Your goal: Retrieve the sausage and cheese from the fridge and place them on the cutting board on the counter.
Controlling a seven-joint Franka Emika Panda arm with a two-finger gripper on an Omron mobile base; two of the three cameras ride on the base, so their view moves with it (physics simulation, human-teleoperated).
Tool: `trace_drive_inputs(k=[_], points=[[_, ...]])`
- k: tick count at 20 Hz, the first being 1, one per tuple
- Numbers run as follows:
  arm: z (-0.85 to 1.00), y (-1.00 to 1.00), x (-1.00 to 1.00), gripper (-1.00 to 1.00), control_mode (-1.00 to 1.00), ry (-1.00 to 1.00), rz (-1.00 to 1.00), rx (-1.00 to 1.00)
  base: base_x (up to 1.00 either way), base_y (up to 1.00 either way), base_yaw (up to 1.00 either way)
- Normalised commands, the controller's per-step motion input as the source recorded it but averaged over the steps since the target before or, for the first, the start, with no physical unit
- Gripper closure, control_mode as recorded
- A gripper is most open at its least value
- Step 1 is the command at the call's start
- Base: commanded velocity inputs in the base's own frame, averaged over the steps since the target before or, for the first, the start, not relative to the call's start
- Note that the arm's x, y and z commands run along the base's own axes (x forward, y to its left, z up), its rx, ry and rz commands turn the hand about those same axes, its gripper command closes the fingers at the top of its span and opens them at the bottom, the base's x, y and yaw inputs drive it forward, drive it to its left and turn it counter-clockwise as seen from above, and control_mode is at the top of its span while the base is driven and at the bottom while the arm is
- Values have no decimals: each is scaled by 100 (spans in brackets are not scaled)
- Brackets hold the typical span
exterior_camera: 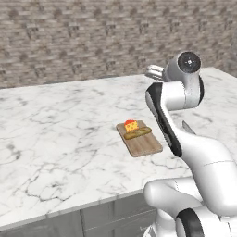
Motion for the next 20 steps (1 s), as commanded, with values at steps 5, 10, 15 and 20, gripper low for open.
trace_drive_inputs(k=[5,10,15,20], points=[[64,0,-19,-100,-100,0,-3,0,0,0,0],[29,-4,-55,-100,-100,1,9,-6,0,0,0],[9,-11,-75,-100,-100,0,4,-10,0,0,0],[5,-4,-60,-100,-100,1,4,-10,0,0,0]])
